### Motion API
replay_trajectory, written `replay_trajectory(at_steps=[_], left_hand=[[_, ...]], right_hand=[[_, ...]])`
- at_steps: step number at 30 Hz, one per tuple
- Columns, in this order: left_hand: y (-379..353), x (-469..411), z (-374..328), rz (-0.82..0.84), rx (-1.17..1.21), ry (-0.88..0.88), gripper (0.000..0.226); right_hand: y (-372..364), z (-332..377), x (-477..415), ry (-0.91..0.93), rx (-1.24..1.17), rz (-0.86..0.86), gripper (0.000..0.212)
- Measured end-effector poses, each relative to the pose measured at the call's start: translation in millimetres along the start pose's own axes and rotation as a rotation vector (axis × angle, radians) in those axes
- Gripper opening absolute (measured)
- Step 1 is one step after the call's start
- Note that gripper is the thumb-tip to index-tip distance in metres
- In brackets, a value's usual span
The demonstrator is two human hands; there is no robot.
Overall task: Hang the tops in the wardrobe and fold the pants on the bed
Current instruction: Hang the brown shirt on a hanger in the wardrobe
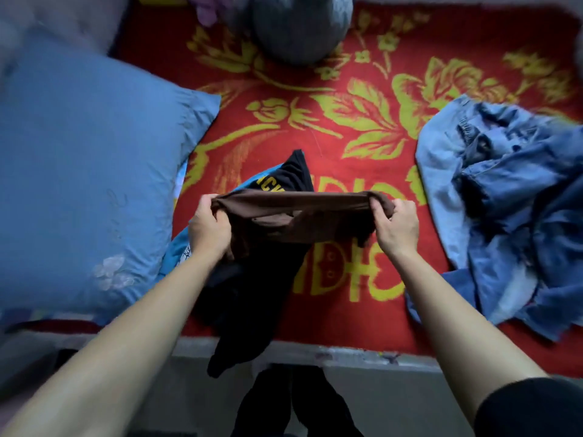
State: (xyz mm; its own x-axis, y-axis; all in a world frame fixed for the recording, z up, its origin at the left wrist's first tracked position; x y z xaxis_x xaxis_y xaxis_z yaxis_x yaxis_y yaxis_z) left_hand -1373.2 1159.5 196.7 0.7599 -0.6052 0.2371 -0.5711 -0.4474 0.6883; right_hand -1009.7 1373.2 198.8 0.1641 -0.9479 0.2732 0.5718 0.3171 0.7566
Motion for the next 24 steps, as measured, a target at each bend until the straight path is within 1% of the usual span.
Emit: replay_trajectory(at_steps=[2, 4, 7, 9, 11, 13, 14, 15, 16, 17, 18, 20, 22, 24], left_hand=[[43.1, -3.5, -33.1, -0.091, 0.049, -0.017, 0.027], [85.5, -3.2, -61.5, -0.170, 0.114, -0.030, 0.025], [140.6, 7.7, -99.3, -0.239, 0.189, -0.094, 0.025], [172.5, 17.2, -116.3, -0.283, 0.204, -0.141, 0.025], [200.1, 25.8, -123.8, -0.329, 0.225, -0.166, 0.027], [221.4, 33.7, -121.6, -0.366, 0.238, -0.155, 0.030], [229.0, 37.7, -117.2, -0.376, 0.241, -0.134, 0.031], [234.2, 41.4, -111.6, -0.375, 0.240, -0.108, 0.032], [237.3, 45.1, -105.8, -0.364, 0.228, -0.084, 0.032], [238.9, 49.1, -100.4, -0.351, 0.203, -0.067, 0.032], [239.9, 53.2, -96.0, -0.340, 0.170, -0.060, 0.031], [238.7, 59.4, -91.4, -0.310, 0.080, -0.080, 0.029], [229.9, 62.1, -91.5, -0.236, -0.022, -0.112, 0.026], [215.7, 64.6, -94.3, -0.129, -0.099, -0.101, 0.027]], right_hand=[[53.8, 42.7, 7.9, 0.063, -0.205, -0.096, 0.040], [101.1, 82.6, 23.2, 0.130, -0.411, -0.129, 0.038], [154.5, 136.7, 54.2, 0.262, -0.619, -0.117, 0.040], [170.2, 159.6, 72.0, 0.304, -0.679, -0.037, 0.041], [174.7, 169.9, 86.3, 0.318, -0.674, 0.056, 0.044], [177.1, 174.7, 101.8, 0.327, -0.611, 0.096, 0.048], [179.4, 176.6, 111.0, 0.351, -0.561, 0.089, 0.044], [183.4, 179.2, 120.7, 0.396, -0.488, 0.058, 0.036], [188.2, 182.1, 131.5, 0.446, -0.390, 0.009, 0.028], [190.9, 184.3, 141.6, 0.482, -0.292, -0.029, 0.025], [191.8, 185.5, 150.3, 0.494, -0.209, -0.047, 0.024], [190.1, 185.2, 162.0, 0.477, -0.121, -0.022, 0.028], [185.0, 185.1, 166.9, 0.423, -0.119, 0.041, 0.028], [178.9, 185.6, 167.8, 0.345, -0.205, 0.133, 0.023]])
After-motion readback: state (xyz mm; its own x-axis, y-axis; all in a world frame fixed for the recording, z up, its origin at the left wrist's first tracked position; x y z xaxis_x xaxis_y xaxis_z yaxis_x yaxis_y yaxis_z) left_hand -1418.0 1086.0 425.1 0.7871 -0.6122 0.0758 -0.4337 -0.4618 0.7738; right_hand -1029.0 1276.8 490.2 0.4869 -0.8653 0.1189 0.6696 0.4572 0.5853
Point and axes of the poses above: each hand's wrist, its own x-axis away from the middle knuckle, its own y-axis out of the back of the hand, z = x × y, the point moved 10 cm from there along -x, towards the middle knuckle, and after that the axes turned 8 degrees about z, right-handed, at the moved point
